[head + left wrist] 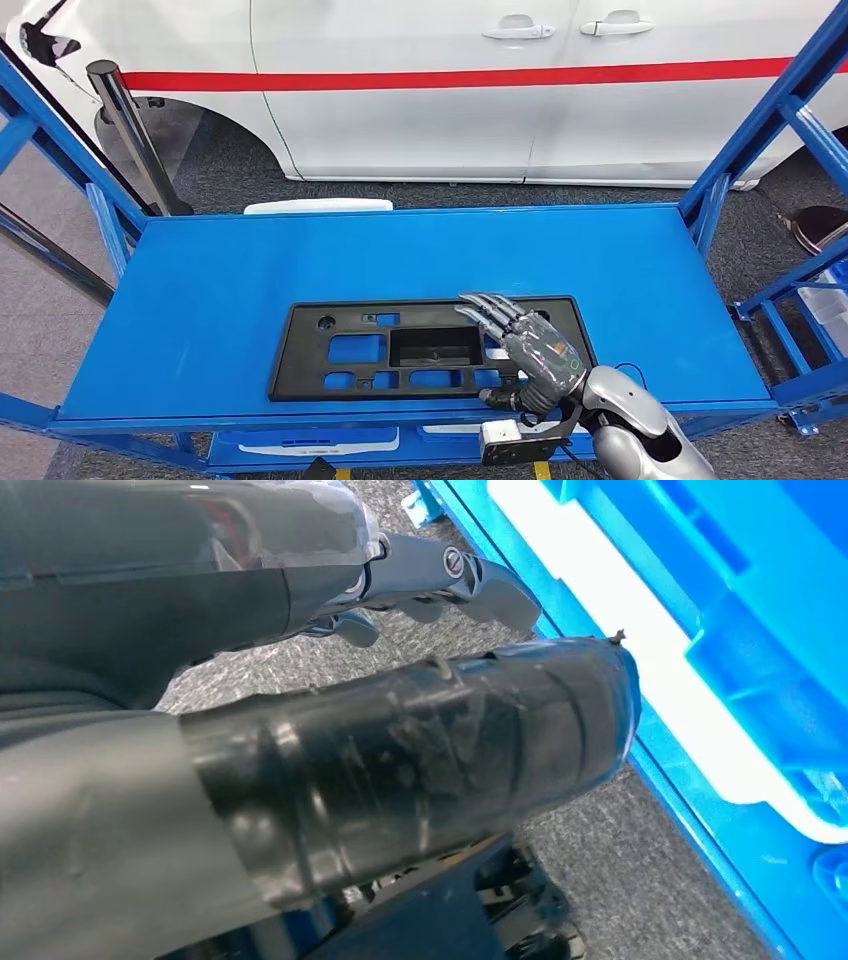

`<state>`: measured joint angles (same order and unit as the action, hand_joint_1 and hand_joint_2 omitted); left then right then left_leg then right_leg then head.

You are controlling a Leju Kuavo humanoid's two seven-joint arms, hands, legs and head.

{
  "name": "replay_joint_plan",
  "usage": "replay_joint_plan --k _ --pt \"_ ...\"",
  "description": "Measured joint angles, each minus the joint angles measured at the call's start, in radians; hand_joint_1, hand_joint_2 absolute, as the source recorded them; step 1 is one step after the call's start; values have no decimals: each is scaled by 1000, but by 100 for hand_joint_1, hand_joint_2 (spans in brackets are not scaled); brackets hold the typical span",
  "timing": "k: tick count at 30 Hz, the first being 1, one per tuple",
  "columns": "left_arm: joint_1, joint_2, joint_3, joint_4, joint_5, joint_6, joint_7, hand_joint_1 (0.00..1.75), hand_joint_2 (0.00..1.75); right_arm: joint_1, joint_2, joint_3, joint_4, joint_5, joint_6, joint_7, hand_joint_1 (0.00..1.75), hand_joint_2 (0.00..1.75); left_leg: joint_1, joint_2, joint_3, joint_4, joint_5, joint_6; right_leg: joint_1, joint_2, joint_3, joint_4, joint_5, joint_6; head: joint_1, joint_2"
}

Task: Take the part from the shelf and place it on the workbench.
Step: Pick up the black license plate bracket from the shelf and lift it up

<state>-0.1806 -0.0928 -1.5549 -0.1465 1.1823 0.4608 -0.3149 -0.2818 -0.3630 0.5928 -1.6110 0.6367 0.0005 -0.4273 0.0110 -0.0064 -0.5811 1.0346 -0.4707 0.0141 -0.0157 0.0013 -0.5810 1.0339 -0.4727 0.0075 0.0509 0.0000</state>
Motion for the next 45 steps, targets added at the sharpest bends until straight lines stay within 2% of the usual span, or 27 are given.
replay_joint_plan --k 2,4,5,7,8,9,10,11,12,14,16,19,21,23,24,25,26,28,30,33,35,38,39,40,41,43,45 --pt "2 0 0 0 4 1 0 0 0 -6 -9 17 -16 8 -6 8 0 175 -1 -1 0 -5 2 10 1 0 -1 -3 2 10 0 0" --pt "2 0 0 0 6 3 0 0 0 -19 -20 33 -32 11 -9 14 0 175 2 0 5 -15 9 23 -2 -1 -8 15 -14 19 1 0" --pt "1 0 0 0 7 3 0 0 0 -28 -27 42 -40 12 -9 17 0 175 4 1 7 -20 11 29 -3 -1 -25 52 -37 23 1 0" --pt "0 0 0 0 8 3 0 0 0 -47 -39 61 -53 18 -6 24 0 175 4 4 8 -21 12 34 -5 -1 -83 177 -97 30 1 0" --pt "0 0 0 0 9 3 0 0 0 -53 -43 71 -58 21 -2 27 0 175 4 4 7 -20 11 36 -6 -1 -114 237 -118 32 1 0" --pt "0 0 0 0 10 3 0 0 0 -58 -47 81 -63 24 2 29 0 175 3 4 8 -19 11 36 -7 -1 -131 268 -119 34 1 0" --pt "0 -1 0 0 11 3 -1 0 0 -61 -51 89 -68 25 6 31 0 175 3 4 8 -18 9 36 -8 -1 -128 258 -98 34 1 0" --pt "0 -1 0 0 11 3 -1 0 0 -65 -56 97 -74 26 8 33 0 175 3 2 10 -17 8 35 -9 -1 -107 211 -64 33 1 0" --pt "0 -2 0 0 11 3 -1 0 0 -70 -60 102 -79 27 8 35 0 175 3 1 12 -15 5 34 -9 -1 -76 141 -26 32 1 0" --pt "0 -4 0 0 11 3 0 0 0 -78 -68 111 -88 29 8 39 0 175 -1 -1 11 -11 1 27 -5 -1 -25 30 11 26 1 0" --pt "1 -5 0 0 12 3 0 0 0 -82 -77 119 -96 31 8 41 0 175 -5 -1 8 -10 0 17 1 1 -14 1 9 18 0 0" --pt "2 -5 0 0 13 3 1 0 0 -82 -88 129 -108 32 8 41 0 175 -1 0 2 4 -14 1 -3 2 -13 -5 14 0 0 0" --pt "2 -5 0 0 13 3 1 0 0 -83 -92 133 -114 33 8 41 0 175 1 1 -39 93 -66 -7 -6 -1 -10 -10 15 -11 0 0" --pt "4 -5 0 0 14 3 1 0 0 -83 -95 137 -116 33 8 42 0 175 2 1 -103 227 -123 -13 -4 -2 -10 -9 15 -16 -1 0" --pt "5 -5 0 0 15 3 1 0 0 -82 -97 139 -116 34 8 44 0 175 2 1 -124 269 -132 -14 -3 -2 -10 -9 14 -17 -1 0" --pt "6 -5 0 0 16 4 1 0 0 -82 -99 141 -116 33 8 47 0 175 2 1 -128 273 -119 -13 -2 -2 -9 -8 14 -17 -1 0" --pt "6 -5 0 0 16 4 1 0 0 -81 -101 144 -116 32 9 50 0 175 2 1 -113 239 -90 -11 -2 -1 -7 -8 13 -17 -1 0" --pt "5 -5 0 0 18 4 1 0 0 -77 -106 150 -115 28 8 56 0 175 0 1 -49 100 -19 -1 1 0 -3 -7 10 -14 0 0" --pt "3 -5 0 0 20 5 1 0 0 -67 -111 155 -115 24 6 59 0 175 -4 0 -6 6 10 7 4 0 -2 -6 8 -6 0 0" --pt "5 -5 0 0 22 5 1 0 0 -50 -117 163 -115 24 -2 58 0 175 -6 -1 1 -13 11 19 3 0 -4 -7 8 10 0 0" --pt "4 -5 0 0 22 5 1 0 0 -42 -123 166 -115 24 -7 57 0 175 -2 1 7 -26 18 31 1 -1 -16 24 -17 20 1 0" --pt "3 -5 0 0 22 5 2 0 0 -32 -131 171 -112 24 -7 58 0 175 -1 4 7 -30 21 39 -1 -1 -97 197 -104 32 1 0" --pt "4 -5 0 0 23 5 2 0 0 -26 -133 173 -110 23 -7 59 0 175 -2 4 6 -29 21 39 -1 -1 -121 244 -117 35 1 0" --pt "5 -5 0 0 23 5 2 0 0 -22 -135 176 -107 23 -6 60 0 175 -2 4 5 -28 20 40 -2 -1 -128 259 -111 37 1 0" --pt "5 -5 0 0 23 5 2 0 0 -19 -138 178 -104 23 -4 61 0 175 -2 3 5 -25 19 39 -4 -1 -116 232 -86 38 1 0" --pt "4 -5 0 0 24 5 2 0 0 -17 -144 180 -99 22 -2 66 0 175 -2 2 5 -19 14 35 -7 -1 -52 103 -22 35 1 0" --pt "4 -5 0 0 25 5 2 0 0 -16 -148 180 -93 23 -1 70 0 175 -5 1 2 -12 10 27 -3 0 -10 11 5 26 1 0"
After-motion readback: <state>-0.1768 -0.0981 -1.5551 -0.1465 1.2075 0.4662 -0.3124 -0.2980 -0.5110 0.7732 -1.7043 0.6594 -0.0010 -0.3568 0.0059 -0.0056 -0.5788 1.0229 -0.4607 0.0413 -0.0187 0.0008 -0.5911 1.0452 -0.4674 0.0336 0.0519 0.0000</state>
